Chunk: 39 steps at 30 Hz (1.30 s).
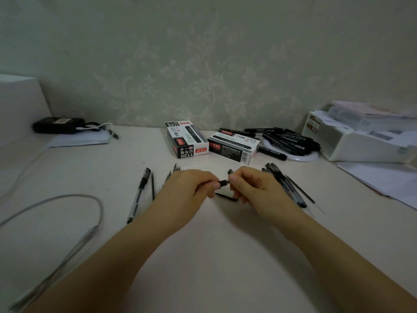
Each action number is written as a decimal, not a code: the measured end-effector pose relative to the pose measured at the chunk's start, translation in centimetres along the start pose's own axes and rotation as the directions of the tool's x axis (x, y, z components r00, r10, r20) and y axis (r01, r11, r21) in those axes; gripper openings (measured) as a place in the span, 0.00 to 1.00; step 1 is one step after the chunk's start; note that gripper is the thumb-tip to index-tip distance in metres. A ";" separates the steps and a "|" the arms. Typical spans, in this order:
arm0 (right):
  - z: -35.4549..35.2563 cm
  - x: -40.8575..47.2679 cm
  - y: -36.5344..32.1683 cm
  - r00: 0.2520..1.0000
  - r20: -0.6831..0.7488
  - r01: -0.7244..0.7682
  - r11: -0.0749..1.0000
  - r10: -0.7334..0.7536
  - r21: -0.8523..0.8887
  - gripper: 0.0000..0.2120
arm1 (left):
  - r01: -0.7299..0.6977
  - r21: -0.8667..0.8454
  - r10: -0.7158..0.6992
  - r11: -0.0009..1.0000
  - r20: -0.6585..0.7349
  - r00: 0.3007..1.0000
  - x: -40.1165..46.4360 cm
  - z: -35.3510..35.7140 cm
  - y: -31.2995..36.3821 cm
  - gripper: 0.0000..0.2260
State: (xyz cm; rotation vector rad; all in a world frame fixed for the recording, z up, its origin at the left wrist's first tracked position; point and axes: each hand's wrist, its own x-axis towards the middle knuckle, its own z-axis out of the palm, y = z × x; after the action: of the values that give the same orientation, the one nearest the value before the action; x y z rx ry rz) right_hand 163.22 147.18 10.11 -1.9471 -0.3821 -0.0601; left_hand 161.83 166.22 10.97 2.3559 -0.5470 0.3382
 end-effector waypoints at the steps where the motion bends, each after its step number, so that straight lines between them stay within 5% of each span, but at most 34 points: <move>1: 0.0 0.1 0.1 1.000 0.003 -0.021 1.000 0.021 0.017 0.13 | -0.011 0.012 0.011 1.000 -0.027 1.000 0.0 0.0 0.0 0.07; 8: 0.4 0.2 0.7 0.998 -0.048 -0.041 0.998 0.043 0.042 0.15 | 0.015 0.026 -0.011 1.000 -0.149 0.989 0.0 0.2 -0.3 0.04; 10: 0.1 0.3 1.0 0.992 -0.124 -0.017 0.984 -0.005 -0.176 0.15 | 0.093 0.025 -0.087 0.995 -0.178 0.980 0.1 0.3 -0.7 0.04; 13: -0.2 0.2 1.4 0.992 -0.047 0.061 0.769 -0.118 -0.636 0.14 | 0.181 0.004 -0.177 0.983 -0.193 0.965 0.1 0.2 -1.3 0.03; 17: 0.3 0.1 1.5 0.989 0.034 0.122 0.654 -0.146 -0.747 0.11 | 0.198 0.001 -0.195 0.980 -0.154 0.969 0.1 0.1 -1.6 0.04; 25: -1.2 0.4 1.1 0.984 -0.155 0.040 0.955 -0.088 -0.294 0.05 | 0.167 0.013 -0.164 0.986 -0.125 0.978 0.1 -0.1 -1.5 0.04; 39: 0.1 0.4 0.7 0.997 -0.062 0.050 0.996 -0.045 0.077 0.05 | 0.092 -0.022 -0.093 0.996 -0.030 0.995 -0.1 -0.2 -0.5 0.05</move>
State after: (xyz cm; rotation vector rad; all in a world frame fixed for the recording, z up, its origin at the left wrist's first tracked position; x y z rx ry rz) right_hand 163.81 147.07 9.51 -1.8541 -0.3850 -0.1326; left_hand 161.93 166.67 10.79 2.3431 -0.4233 0.3250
